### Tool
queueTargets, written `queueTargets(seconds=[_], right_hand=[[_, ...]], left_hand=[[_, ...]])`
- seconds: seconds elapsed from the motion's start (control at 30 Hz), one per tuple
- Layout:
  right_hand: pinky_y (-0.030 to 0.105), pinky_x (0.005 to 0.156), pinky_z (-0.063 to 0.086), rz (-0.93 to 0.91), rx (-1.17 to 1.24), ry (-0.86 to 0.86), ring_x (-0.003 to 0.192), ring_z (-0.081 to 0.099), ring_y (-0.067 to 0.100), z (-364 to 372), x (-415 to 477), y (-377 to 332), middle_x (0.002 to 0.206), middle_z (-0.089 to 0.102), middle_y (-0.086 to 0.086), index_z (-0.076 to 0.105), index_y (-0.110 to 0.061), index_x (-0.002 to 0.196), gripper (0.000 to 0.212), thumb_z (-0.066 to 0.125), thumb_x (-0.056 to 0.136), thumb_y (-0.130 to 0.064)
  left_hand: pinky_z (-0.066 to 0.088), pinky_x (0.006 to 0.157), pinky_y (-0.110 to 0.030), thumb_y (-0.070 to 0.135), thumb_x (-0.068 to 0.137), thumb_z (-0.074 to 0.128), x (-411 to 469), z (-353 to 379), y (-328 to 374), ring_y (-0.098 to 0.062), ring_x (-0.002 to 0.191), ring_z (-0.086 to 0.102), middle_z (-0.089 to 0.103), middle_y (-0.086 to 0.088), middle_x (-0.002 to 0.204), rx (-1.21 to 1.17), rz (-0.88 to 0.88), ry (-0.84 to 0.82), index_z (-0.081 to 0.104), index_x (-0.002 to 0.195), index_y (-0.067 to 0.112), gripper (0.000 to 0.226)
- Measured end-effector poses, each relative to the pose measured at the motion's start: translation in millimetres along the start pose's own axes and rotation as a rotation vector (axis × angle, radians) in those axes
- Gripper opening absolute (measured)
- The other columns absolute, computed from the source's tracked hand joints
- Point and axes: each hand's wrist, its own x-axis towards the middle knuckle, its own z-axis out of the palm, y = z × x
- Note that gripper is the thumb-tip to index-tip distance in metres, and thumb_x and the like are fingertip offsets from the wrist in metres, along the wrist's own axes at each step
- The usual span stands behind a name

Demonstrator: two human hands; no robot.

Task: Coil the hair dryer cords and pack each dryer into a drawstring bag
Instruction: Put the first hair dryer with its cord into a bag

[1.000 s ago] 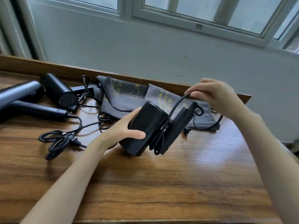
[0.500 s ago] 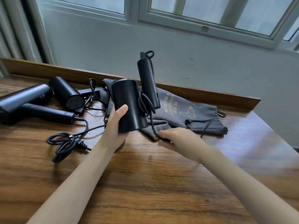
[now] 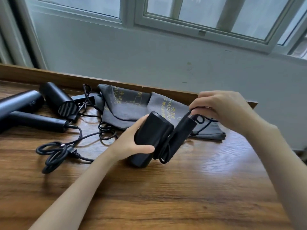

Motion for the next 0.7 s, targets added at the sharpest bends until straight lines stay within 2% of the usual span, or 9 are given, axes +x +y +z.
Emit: queueTargets(seconds=[0.13,0.2,0.23,0.3,0.4,0.5,0.6,0.63,0.7], right_hand=[[0.029,0.065,0.043,0.137,0.149,-0.103,0.068,0.051,0.004,2.3,3.7,32.1,0.079,0.055,-0.013,0.071,-0.023,0.092,0.015,0.057,0.09,-0.021],[0.027,0.076,0.045,0.205,0.221,-0.146,0.082,0.06,0.017,20.0,5.0,34.7,0.088,0.063,-0.002,0.071,-0.01,0.095,0.014,0.059,0.088,-0.006],[0.025,0.077,0.044,0.249,0.267,-0.137,0.088,0.062,0.025,30.5,4.4,32.6,0.092,0.065,0.005,0.069,-0.002,0.094,0.013,0.059,0.087,-0.001],[0.025,0.077,0.042,0.263,0.332,-0.13,0.092,0.062,0.029,52.5,1.2,22.3,0.093,0.068,0.012,0.068,0.004,0.095,0.015,0.058,0.088,-0.004],[0.03,0.08,0.045,0.158,0.383,-0.188,0.088,0.061,0.023,78.3,-2.2,-4.1,0.093,0.068,0.009,0.069,-0.005,0.098,0.021,0.053,0.093,-0.017],[0.037,0.077,0.046,0.063,0.4,-0.217,0.092,0.061,0.024,92.2,-3.9,-32.7,0.099,0.067,0.004,0.061,-0.014,0.105,0.018,0.05,0.095,-0.023],[0.039,0.074,0.045,0.057,0.262,-0.241,0.1,0.058,0.03,98.7,-3.7,-52.4,0.108,0.064,0.004,0.051,-0.018,0.112,0.021,0.046,0.095,-0.029],[0.039,0.074,0.044,0.057,0.199,-0.264,0.102,0.057,0.03,98.6,-3.0,-54.6,0.111,0.063,0.004,0.05,-0.017,0.112,0.022,0.044,0.095,-0.031],[0.037,0.076,0.043,0.047,0.108,-0.302,0.104,0.057,0.03,97.7,-2.8,-55.6,0.112,0.062,0.004,0.05,-0.015,0.108,0.024,0.041,0.096,-0.033]], left_hand=[[0.046,0.086,-0.015,0.049,0.056,0.078,-2.6,-1.4,4.9,-0.003,0.118,0.053,0.055,0.021,0.129,-0.209,-0.06,-0.127,0.045,0.124,0.055,0.075],[0.049,0.083,-0.022,0.05,0.056,0.08,-4.3,-2.7,6.1,-0.011,0.114,0.058,0.061,0.011,0.125,-0.361,-0.045,-0.155,0.053,0.122,0.046,0.072],[0.051,0.081,-0.024,0.048,0.057,0.081,-5.2,-3.6,6.0,-0.014,0.11,0.061,0.063,0.007,0.121,-0.438,-0.036,-0.145,0.056,0.12,0.041,0.069],[0.053,0.076,-0.027,0.045,0.058,0.08,-7.1,-5.6,5.9,-0.015,0.1,0.065,0.068,0.005,0.112,-0.57,-0.002,-0.088,0.063,0.114,0.035,0.06],[0.056,0.071,-0.026,0.038,0.057,0.08,-7.3,-7.6,6.9,-0.011,0.091,0.069,0.073,0.006,0.099,-0.768,0.042,0.1,0.072,0.102,0.032,0.047],[0.056,0.076,-0.031,0.036,0.057,0.083,-2.6,-9.0,4.9,-0.017,0.098,0.067,0.071,-0.003,0.106,-0.943,-0.016,0.285,0.063,0.115,0.019,0.063],[0.056,0.078,-0.032,0.029,0.077,0.063,3.0,-7.8,3.8,-0.018,0.102,0.065,0.069,-0.003,0.11,-0.883,-0.022,0.416,0.058,0.118,0.02,0.042],[0.056,0.077,-0.031,0.027,0.076,0.061,4.4,-6.4,4.8,-0.017,0.102,0.065,0.069,-0.001,0.109,-0.799,-0.027,0.461,0.057,0.118,0.022,0.042],[0.054,0.075,-0.026,0.03,0.068,0.071,5.3,-3.9,3.9,-0.016,0.103,0.064,0.068,0.003,0.109,-0.559,-0.041,0.531,0.052,0.122,0.026,0.057]])
